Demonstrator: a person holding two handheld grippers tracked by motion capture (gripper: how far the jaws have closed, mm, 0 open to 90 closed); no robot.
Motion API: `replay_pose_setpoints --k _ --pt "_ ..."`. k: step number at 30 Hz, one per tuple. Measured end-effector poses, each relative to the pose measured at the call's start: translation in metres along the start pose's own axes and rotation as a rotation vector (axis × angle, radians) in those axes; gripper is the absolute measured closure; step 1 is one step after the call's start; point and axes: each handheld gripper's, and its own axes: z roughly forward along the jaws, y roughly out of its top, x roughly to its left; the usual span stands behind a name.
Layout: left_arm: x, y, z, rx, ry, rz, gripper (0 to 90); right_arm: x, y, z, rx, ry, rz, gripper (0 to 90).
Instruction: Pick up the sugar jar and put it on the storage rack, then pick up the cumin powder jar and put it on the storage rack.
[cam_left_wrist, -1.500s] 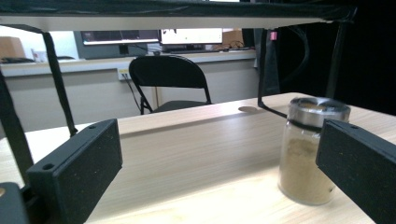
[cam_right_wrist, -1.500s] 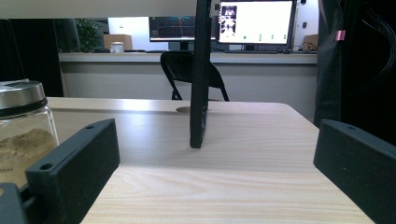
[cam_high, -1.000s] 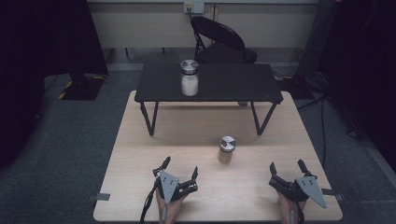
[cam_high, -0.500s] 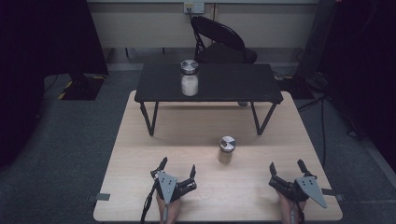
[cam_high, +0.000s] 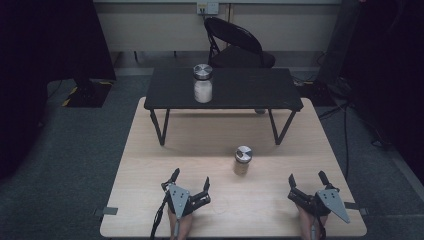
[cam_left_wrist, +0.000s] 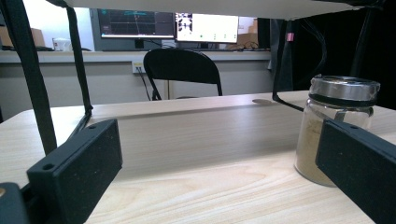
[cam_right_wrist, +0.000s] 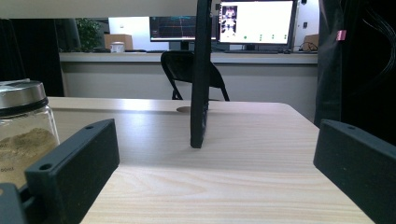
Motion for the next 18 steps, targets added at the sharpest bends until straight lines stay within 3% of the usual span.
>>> replay_pose_setpoints --k 18 --pt "0.0011 0.0002 0.0001 0.001 -0.006 0.001 0.0 -0.0012 0.0003 0.0008 0.002 0.006 -0.001 0.0"
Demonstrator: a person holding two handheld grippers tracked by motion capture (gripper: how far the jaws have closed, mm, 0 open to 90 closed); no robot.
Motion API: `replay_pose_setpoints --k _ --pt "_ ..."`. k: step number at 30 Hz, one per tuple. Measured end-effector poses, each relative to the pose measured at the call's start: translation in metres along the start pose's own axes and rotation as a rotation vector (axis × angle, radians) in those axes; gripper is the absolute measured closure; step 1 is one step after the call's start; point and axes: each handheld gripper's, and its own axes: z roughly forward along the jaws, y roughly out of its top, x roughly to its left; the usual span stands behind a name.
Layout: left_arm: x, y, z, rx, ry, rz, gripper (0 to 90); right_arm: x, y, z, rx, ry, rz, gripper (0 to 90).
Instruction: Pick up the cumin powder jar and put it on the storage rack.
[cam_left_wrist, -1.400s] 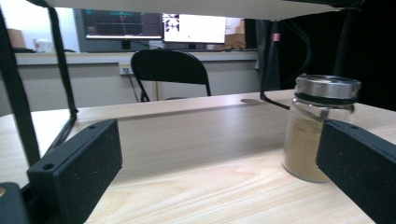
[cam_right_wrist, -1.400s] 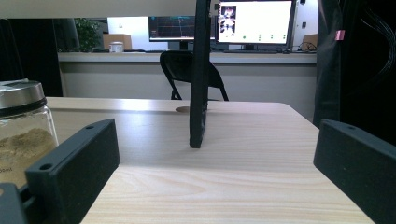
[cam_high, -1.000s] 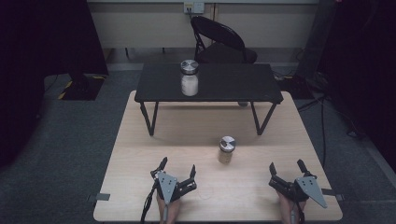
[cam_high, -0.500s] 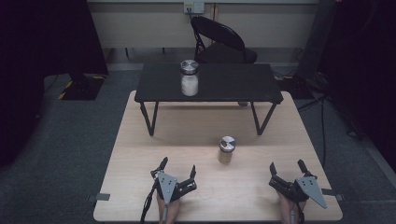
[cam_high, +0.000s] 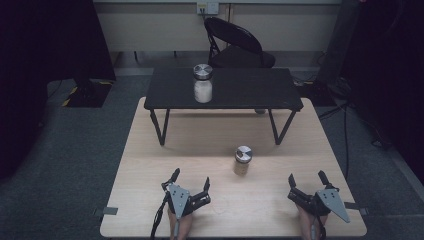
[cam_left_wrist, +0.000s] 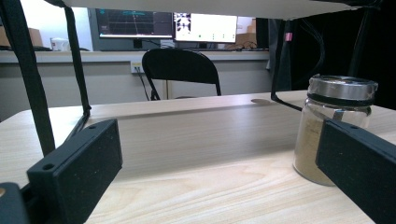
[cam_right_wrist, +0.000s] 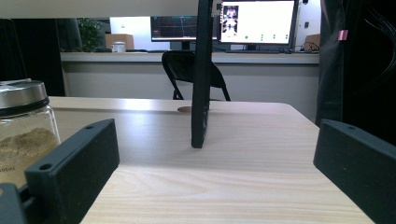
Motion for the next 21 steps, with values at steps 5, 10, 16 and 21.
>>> replay_pose_setpoints --k 5,10,16,21 --pt "0.0 0.0 0.0 0.0 0.0 0.0 0.0 -0.001 0.0 0.0 0.0 0.004 0.0 0.0" --pt "-0.003 0.0 0.0 0.001 0.017 0.0 0.0 -0.001 0.0 0.001 0.0 0.004 -0.001 0.0" --pt "-0.003 0.0 0.0 0.002 0.017 0.002 0.0 0.003 0.006 0.008 0.02 0.04 -0.031 0.0" --pt "-0.003 0.0 0.0 0.0 0.019 0.0 0.0 0.015 0.022 0.018 0.015 0.102 -0.015 0.0"
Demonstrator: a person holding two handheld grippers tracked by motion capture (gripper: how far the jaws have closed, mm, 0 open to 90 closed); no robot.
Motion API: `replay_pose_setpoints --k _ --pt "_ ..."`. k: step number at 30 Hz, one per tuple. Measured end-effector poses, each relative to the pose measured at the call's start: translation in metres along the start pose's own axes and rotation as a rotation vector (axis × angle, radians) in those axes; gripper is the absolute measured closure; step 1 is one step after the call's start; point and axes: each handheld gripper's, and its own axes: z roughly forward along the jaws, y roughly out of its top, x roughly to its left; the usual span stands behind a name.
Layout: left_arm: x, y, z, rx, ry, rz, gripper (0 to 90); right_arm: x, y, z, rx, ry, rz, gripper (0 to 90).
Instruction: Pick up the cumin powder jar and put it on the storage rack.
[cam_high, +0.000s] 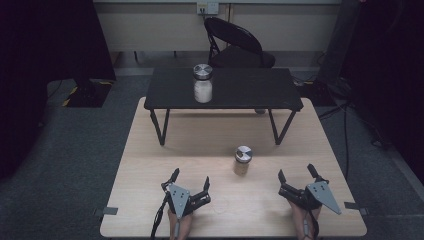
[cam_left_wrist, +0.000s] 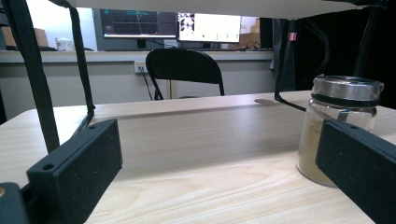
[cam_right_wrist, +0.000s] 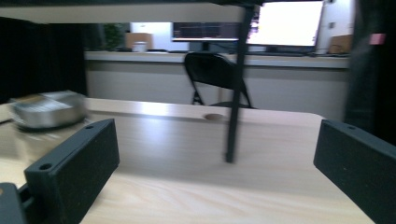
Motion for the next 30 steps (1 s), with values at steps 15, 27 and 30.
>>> replay_pose_setpoints --k 15,27,30 --pt "-0.001 0.0 0.0 0.001 0.006 0.001 0.0 0.033 0.019 0.029 -0.056 0.135 -0.043 0.0" --pt "-0.001 0.0 0.0 0.0 0.006 0.001 0.0 0.053 0.024 0.057 -0.008 0.211 -0.089 0.0" --pt "-0.002 0.0 0.0 0.001 0.01 0.001 0.0 0.055 0.022 0.061 0.004 0.211 -0.073 0.0"
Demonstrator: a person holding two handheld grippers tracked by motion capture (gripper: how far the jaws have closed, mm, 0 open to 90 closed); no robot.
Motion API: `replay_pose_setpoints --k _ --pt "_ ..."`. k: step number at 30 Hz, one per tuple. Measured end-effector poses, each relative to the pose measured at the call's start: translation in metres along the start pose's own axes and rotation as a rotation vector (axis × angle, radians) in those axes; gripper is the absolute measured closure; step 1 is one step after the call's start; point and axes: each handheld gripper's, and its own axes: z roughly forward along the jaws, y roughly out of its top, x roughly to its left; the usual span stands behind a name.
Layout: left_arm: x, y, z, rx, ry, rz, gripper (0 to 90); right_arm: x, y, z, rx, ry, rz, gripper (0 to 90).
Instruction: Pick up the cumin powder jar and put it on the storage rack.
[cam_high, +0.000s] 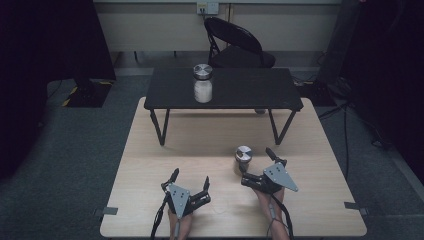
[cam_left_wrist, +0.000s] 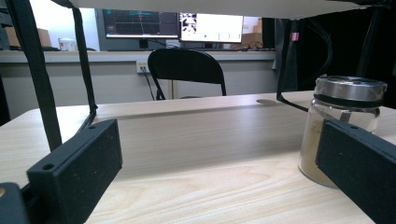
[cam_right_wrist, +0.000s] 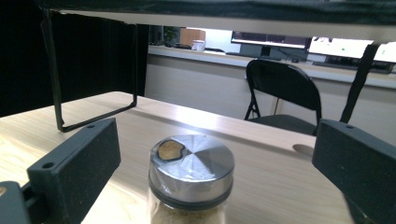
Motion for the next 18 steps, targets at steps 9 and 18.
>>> replay_pose_setpoints --k 9,18 --pt "0.0 0.0 0.0 0.001 0.0 0.001 0.0 0.002 -0.004 0.009 0.037 0.008 -0.003 2.9" --pt "-0.001 0.0 0.0 0.002 0.003 0.003 0.0 0.001 -0.008 0.027 0.088 0.033 0.035 5.9"
